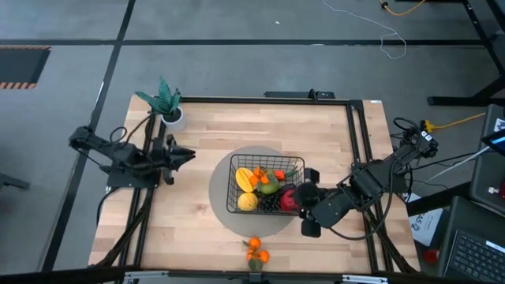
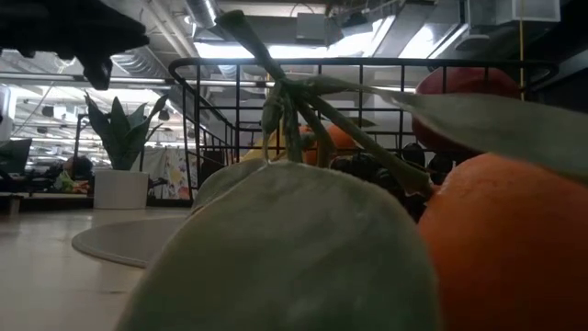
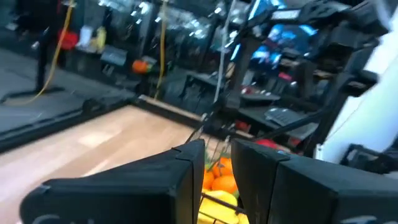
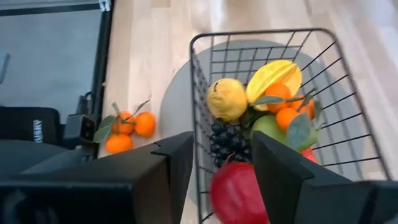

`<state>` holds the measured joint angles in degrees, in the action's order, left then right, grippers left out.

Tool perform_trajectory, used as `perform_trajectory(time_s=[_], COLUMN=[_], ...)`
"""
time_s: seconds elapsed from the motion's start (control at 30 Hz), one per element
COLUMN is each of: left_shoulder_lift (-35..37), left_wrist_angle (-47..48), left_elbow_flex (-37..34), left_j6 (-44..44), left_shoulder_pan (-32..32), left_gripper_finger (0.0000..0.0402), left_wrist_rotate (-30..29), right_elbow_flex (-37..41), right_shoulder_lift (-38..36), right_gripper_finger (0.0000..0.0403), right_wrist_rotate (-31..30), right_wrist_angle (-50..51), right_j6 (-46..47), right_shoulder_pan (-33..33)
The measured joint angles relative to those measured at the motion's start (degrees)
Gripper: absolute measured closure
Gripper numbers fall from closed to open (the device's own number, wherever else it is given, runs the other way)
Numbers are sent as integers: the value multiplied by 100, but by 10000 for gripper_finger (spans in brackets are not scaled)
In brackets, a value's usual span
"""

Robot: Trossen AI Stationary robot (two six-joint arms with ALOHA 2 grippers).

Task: Build produce basket
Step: Put the orange tangerine into the wire basket

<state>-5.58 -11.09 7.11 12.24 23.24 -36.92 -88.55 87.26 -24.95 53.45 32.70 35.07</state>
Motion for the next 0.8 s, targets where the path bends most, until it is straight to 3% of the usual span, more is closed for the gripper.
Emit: perform_trajectory(time_s=[0.2,0.37,0.57,0.8], left_shoulder_lift=[468,548,544,546], left_wrist_angle=[-298,-304,3,-179], left_elbow_flex=[-395,-419,-419,-660], left_j6=[-66,-64,146,205], left_shoulder_pan=[-595,-1140,-1724,-2252], left_gripper_finger=[333,333,333,333], left_wrist_rotate=[600,1581,2198,2467], right_elbow_flex=[0,-11,-11,-9], right_shoulder_lift=[-1,341,1117,1754], right_gripper_finger=[252,252,252,252], right_wrist_rotate=[-289,-385,716,1317], right_wrist_angle=[-146,-1192,-2661,-3310], right_j6=[-367,-1492,-2564,-2335], right_shoulder_pan=[0,-5,-97,-120])
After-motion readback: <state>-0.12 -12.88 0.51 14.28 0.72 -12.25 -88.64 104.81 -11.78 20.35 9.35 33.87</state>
